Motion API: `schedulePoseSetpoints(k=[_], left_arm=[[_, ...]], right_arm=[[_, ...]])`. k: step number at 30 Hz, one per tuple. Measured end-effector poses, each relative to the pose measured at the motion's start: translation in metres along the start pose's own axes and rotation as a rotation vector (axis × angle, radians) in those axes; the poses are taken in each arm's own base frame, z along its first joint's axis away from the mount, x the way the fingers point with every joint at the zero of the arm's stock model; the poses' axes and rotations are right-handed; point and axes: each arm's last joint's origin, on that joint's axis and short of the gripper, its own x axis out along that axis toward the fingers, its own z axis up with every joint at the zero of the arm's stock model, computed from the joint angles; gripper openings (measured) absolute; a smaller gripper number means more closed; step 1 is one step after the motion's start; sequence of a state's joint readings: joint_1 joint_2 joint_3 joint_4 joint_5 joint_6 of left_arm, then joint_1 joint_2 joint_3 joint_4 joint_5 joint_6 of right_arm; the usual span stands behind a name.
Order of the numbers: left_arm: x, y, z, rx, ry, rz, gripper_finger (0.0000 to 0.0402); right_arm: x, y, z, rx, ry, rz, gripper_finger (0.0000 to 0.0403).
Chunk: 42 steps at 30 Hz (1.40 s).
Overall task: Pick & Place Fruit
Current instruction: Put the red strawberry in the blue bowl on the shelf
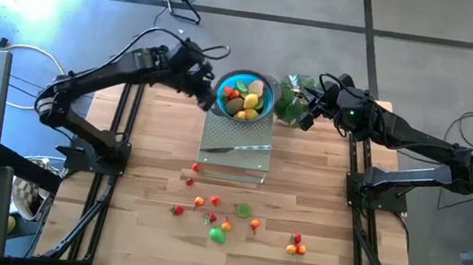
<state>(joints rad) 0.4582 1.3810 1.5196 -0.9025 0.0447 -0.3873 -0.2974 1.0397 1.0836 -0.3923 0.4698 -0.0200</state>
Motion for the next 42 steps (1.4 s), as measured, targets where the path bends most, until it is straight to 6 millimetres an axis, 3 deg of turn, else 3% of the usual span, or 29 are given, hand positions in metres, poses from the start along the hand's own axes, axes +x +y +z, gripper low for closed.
schedulePoseSetpoints(k=[6, 15, 36, 42], left_arm=[[-0.018, -0.022, -0.032, 0.036, 0.163, 0.009, 0.0073], [-0.042, -0.066, -0.065, 0.072, 0.096, -0.006, 0.0004], [-0.082, -0.122, -0.141, 0.070, 0.115, -0.026, 0.0001], [-0.068, -0.125, -0.169, 0.066, 0.135, -0.022, 0.0001]], right_arm=[[0.000, 0.000, 0.000, 0.000, 0.000, 0.000, 0.0052], [0.000, 0.000, 0.000, 0.000, 0.000, 0.001, 0.0052], [0.000, 0.002, -0.004, -0.017, 0.036, 0.061, 0.0052], [0.000, 0.002, -0.005, -0.021, 0.045, 0.085, 0.0052]])
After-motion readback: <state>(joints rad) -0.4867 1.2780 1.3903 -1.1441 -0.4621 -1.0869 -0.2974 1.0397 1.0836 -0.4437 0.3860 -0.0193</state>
